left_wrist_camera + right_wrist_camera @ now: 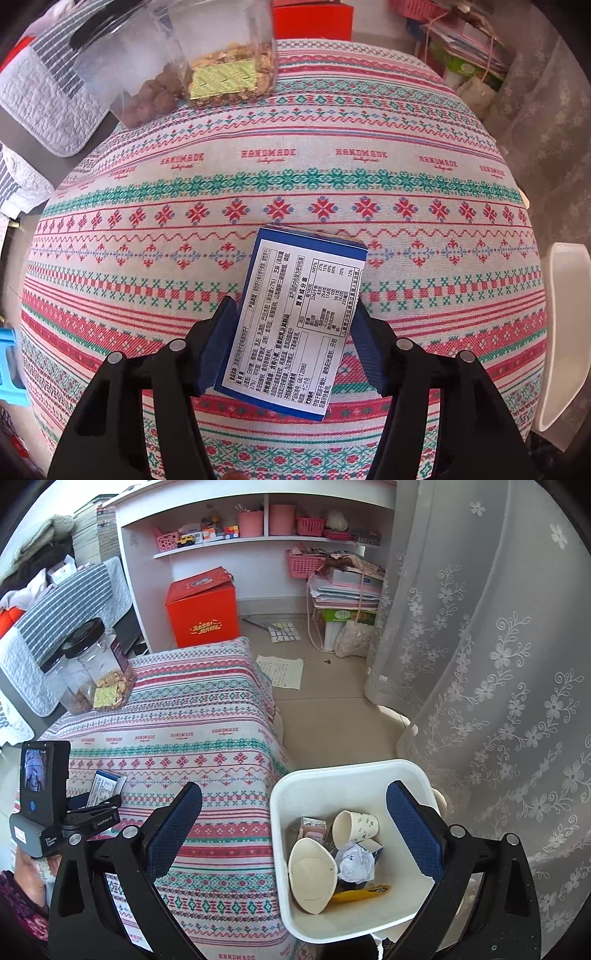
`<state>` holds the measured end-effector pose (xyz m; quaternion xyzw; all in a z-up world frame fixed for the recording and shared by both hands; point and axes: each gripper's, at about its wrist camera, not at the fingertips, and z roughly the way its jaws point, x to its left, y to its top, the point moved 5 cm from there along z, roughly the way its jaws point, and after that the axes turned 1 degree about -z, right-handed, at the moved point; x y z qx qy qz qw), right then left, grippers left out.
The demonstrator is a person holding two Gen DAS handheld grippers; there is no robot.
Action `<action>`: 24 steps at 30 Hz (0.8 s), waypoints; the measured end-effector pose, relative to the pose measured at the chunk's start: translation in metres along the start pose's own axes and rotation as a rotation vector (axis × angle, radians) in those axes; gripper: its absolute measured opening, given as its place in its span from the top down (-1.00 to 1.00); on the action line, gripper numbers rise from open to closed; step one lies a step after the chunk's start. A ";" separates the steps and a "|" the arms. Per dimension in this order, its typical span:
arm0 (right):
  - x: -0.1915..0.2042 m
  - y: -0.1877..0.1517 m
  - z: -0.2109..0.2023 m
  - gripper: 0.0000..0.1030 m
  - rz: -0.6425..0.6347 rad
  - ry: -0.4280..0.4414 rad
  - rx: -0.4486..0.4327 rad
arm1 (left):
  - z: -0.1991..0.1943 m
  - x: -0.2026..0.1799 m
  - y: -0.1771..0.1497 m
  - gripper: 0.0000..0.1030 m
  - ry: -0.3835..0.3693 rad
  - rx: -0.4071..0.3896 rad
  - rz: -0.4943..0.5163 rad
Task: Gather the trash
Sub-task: 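Lower the left tool onto the small blue-and-white box and grasp it, then carry the blue-and-white box over the bin and open the left tool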
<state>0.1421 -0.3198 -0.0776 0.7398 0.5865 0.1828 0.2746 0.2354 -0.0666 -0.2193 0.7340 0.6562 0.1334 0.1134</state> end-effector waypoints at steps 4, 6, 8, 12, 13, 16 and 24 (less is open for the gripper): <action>0.028 -0.002 0.003 -0.86 -0.028 0.045 0.020 | -0.005 0.030 -0.010 -0.15 0.009 -0.015 -0.081; 0.041 -0.003 0.004 -0.86 -0.041 0.064 0.027 | -0.012 0.047 -0.019 -0.15 0.012 -0.036 -0.130; 0.053 -0.004 0.005 -0.86 -0.055 0.082 0.032 | -0.026 0.065 -0.026 -0.15 0.013 -0.065 -0.183; 0.068 -0.008 -0.001 -0.86 -0.093 0.094 0.014 | -0.060 0.085 -0.031 -0.15 0.050 -0.179 -0.238; 0.070 -0.009 -0.003 -0.86 -0.101 0.092 0.006 | -0.072 0.084 -0.030 -0.15 0.058 -0.218 -0.241; 0.067 -0.010 -0.009 -0.86 -0.114 0.068 -0.026 | -0.104 0.077 -0.024 -0.16 0.052 -0.328 -0.247; 0.017 0.000 -0.033 -0.86 -0.083 -0.061 -0.164 | -0.162 0.018 -0.009 -0.17 -0.077 -0.465 -0.248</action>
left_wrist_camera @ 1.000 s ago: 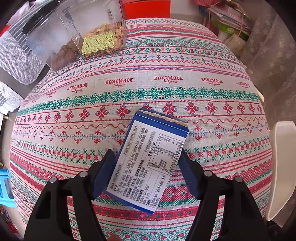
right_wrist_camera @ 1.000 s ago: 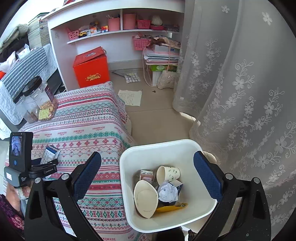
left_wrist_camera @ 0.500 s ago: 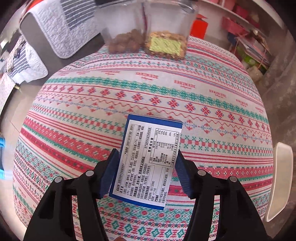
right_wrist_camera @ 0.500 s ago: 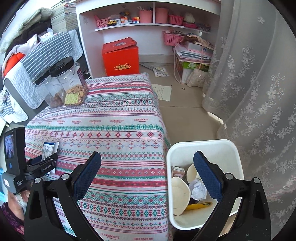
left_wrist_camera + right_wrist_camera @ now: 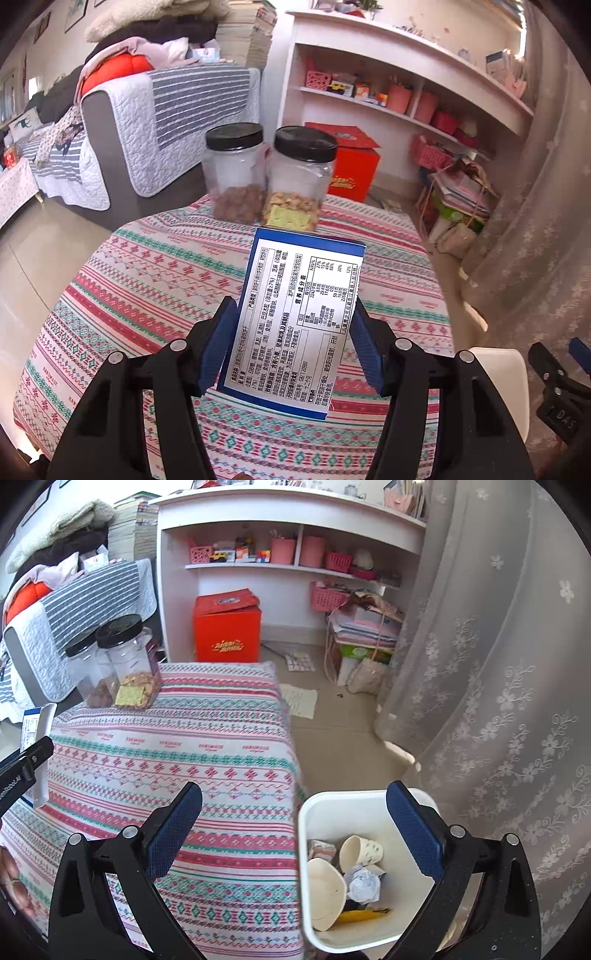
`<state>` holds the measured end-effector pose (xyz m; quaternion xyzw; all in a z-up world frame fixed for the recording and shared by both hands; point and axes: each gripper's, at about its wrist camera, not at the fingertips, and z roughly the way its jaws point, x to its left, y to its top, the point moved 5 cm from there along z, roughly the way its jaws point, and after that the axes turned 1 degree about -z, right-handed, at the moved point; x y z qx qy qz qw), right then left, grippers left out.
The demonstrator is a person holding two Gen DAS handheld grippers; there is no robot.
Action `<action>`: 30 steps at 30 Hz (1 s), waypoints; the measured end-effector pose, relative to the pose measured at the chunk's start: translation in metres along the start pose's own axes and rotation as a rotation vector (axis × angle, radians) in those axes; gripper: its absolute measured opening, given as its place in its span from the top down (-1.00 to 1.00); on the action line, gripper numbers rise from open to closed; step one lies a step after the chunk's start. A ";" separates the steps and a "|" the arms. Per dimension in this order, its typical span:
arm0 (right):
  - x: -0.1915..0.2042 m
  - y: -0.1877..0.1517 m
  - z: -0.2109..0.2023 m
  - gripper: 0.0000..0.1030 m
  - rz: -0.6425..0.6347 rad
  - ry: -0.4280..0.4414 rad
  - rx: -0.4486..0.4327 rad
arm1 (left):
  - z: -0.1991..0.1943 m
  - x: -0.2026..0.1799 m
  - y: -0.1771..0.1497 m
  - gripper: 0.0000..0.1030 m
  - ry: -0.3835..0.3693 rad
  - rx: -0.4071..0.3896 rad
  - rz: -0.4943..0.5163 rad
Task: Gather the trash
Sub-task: 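Carry the blue-and-white box over the bin and open the left tool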
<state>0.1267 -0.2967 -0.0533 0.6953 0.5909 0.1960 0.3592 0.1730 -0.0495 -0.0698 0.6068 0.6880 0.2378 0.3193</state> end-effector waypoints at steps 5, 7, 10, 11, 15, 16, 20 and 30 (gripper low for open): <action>-0.048 0.000 -0.011 -0.86 0.052 -0.069 -0.044 | -0.017 -0.055 -0.003 -0.17 -0.077 -0.021 0.051; -0.069 -0.001 -0.015 -0.86 0.068 -0.106 -0.060 | -0.021 -0.077 -0.005 -0.17 -0.108 -0.015 0.069; -0.100 -0.005 -0.020 -0.86 0.092 -0.153 -0.070 | -0.025 -0.110 -0.012 -0.17 -0.147 -0.007 0.100; -0.112 -0.006 -0.022 -0.86 0.102 -0.167 -0.072 | -0.027 -0.121 -0.014 -0.18 -0.161 -0.004 0.110; -0.158 -0.014 -0.027 -0.86 0.154 -0.215 -0.070 | -0.034 -0.169 -0.020 -0.18 -0.223 0.010 0.154; -0.171 -0.016 -0.028 -0.86 0.174 -0.226 -0.066 | -0.036 -0.183 -0.022 -0.18 -0.242 0.013 0.170; -0.221 -0.028 -0.036 -0.86 0.275 -0.278 -0.062 | -0.044 -0.236 -0.030 -0.19 -0.297 0.015 0.241; -0.278 -0.048 -0.053 -0.86 0.438 -0.304 -0.072 | -0.028 -0.309 -0.050 -0.55 -0.372 0.150 0.287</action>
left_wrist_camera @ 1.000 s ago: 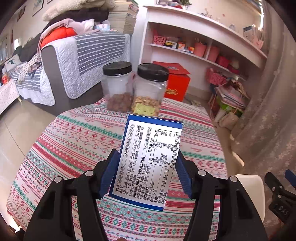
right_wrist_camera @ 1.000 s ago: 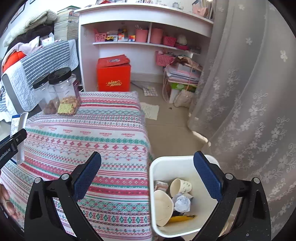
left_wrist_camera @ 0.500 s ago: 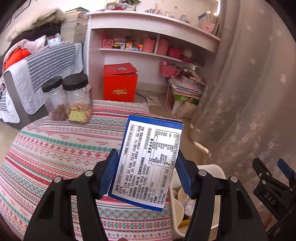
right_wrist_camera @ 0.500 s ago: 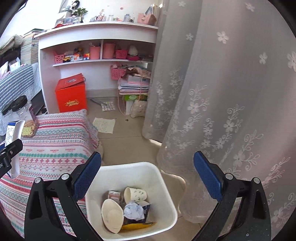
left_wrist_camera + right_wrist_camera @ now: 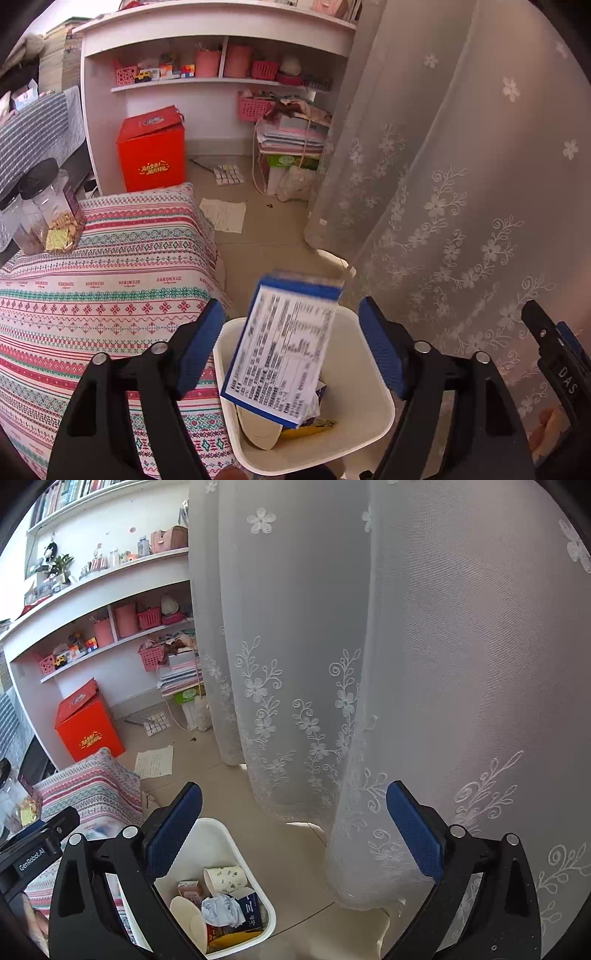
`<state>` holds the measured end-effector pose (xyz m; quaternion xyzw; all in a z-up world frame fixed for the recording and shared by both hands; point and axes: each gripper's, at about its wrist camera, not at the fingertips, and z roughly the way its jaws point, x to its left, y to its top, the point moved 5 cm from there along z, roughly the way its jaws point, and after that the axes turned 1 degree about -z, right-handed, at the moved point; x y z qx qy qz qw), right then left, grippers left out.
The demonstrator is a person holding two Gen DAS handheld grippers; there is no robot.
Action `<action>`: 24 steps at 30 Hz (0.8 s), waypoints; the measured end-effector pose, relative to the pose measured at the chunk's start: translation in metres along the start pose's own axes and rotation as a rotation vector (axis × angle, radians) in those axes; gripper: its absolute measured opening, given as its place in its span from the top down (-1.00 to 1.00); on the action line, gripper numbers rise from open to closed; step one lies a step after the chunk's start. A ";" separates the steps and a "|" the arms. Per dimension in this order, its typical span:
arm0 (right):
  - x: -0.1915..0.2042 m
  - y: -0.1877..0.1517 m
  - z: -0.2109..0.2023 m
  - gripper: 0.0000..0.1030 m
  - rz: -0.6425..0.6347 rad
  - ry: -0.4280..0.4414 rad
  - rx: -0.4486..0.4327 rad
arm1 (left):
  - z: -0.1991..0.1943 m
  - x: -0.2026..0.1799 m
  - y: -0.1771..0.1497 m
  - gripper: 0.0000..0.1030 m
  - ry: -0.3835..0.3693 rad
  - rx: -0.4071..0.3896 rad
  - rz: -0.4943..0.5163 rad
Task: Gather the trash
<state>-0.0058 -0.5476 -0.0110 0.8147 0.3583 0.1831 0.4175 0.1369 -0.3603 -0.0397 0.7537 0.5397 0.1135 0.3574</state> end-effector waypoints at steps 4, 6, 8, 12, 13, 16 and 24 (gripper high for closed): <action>0.000 0.001 -0.003 -0.86 0.005 0.012 -0.007 | 0.003 -0.002 -0.004 -0.69 0.007 0.021 0.001; 0.005 0.002 -0.006 -0.86 -0.001 0.033 -0.019 | -0.001 0.000 -0.006 -0.73 0.038 0.005 0.023; 0.010 0.004 -0.011 -0.86 -0.007 0.055 -0.040 | -0.010 0.003 -0.006 -0.76 0.096 -0.039 0.053; 0.023 0.009 -0.031 -0.86 -0.024 0.111 -0.126 | -0.049 0.010 -0.002 -0.83 0.210 -0.210 0.105; 0.028 0.010 -0.037 -0.86 -0.028 0.130 -0.152 | -0.063 0.010 -0.002 -0.87 0.233 -0.269 0.112; 0.043 0.012 -0.054 -0.87 -0.034 0.189 -0.220 | -0.100 0.018 -0.004 -0.87 0.276 -0.427 0.112; 0.111 -0.003 -0.072 -0.87 -0.128 0.313 -0.206 | -0.101 0.081 -0.019 -0.87 0.273 -0.237 -0.029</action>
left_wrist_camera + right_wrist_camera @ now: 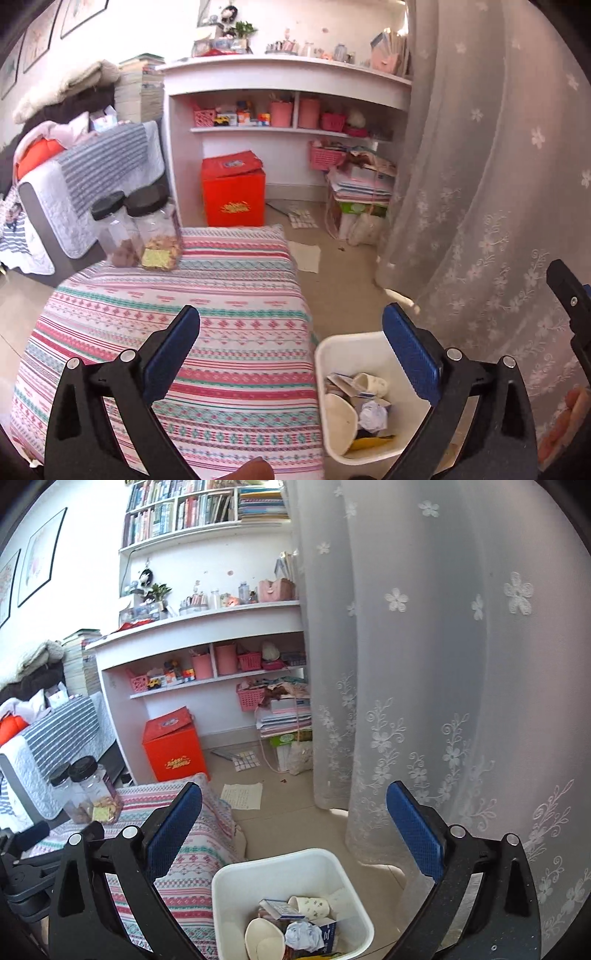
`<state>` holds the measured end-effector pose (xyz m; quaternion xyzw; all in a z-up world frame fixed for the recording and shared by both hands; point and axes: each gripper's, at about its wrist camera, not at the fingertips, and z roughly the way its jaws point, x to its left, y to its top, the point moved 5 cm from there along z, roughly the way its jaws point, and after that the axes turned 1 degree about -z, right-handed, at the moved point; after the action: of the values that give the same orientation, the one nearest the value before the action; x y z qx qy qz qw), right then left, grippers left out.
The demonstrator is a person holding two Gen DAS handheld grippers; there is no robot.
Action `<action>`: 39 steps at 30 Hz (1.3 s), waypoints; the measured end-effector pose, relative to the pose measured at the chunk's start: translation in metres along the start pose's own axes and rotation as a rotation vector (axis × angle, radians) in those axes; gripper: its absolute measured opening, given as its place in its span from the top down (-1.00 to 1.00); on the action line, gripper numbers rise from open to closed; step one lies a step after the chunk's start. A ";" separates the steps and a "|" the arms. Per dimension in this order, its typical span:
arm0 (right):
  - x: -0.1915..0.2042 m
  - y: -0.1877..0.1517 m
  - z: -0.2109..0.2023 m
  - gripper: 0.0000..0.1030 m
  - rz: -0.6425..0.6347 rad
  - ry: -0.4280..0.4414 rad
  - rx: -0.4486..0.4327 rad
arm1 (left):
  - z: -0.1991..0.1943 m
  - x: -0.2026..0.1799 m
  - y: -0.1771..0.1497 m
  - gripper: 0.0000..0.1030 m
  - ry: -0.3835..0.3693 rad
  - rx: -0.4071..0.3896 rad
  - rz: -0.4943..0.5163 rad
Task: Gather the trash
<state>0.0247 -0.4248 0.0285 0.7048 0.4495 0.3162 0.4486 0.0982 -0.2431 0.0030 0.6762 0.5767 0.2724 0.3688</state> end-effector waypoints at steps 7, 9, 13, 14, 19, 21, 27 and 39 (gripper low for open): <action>0.079 -0.017 -0.002 -0.87 -0.057 0.116 0.035 | -0.029 0.075 0.001 -0.87 0.204 -0.106 0.036; 0.105 -0.021 -0.008 -0.87 -0.083 0.139 0.016 | -0.033 0.099 0.000 -0.87 0.245 -0.089 0.036; 0.150 -0.029 -0.014 -0.87 -0.132 0.179 -0.009 | -0.038 0.149 -0.003 -0.87 0.337 -0.057 0.013; 0.159 -0.031 -0.013 -0.87 -0.134 0.190 -0.007 | -0.038 0.160 -0.004 -0.87 0.346 -0.051 0.010; 0.208 -0.043 -0.006 -0.87 -0.135 0.236 0.030 | -0.032 0.212 -0.018 -0.87 0.358 -0.032 -0.060; 0.225 -0.050 -0.002 -0.87 -0.146 0.249 0.048 | -0.027 0.230 -0.027 -0.87 0.366 -0.035 -0.110; 0.258 -0.062 0.003 -0.87 -0.190 0.260 0.052 | -0.016 0.261 -0.028 -0.87 0.384 -0.011 -0.187; 0.250 -0.060 0.009 -0.87 -0.171 0.263 0.076 | -0.014 0.265 -0.029 -0.87 0.370 -0.001 -0.213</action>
<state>0.1107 -0.1868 -0.0198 0.6330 0.5742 0.3492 0.3842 0.1198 0.0216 -0.0270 0.5497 0.7025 0.3520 0.2837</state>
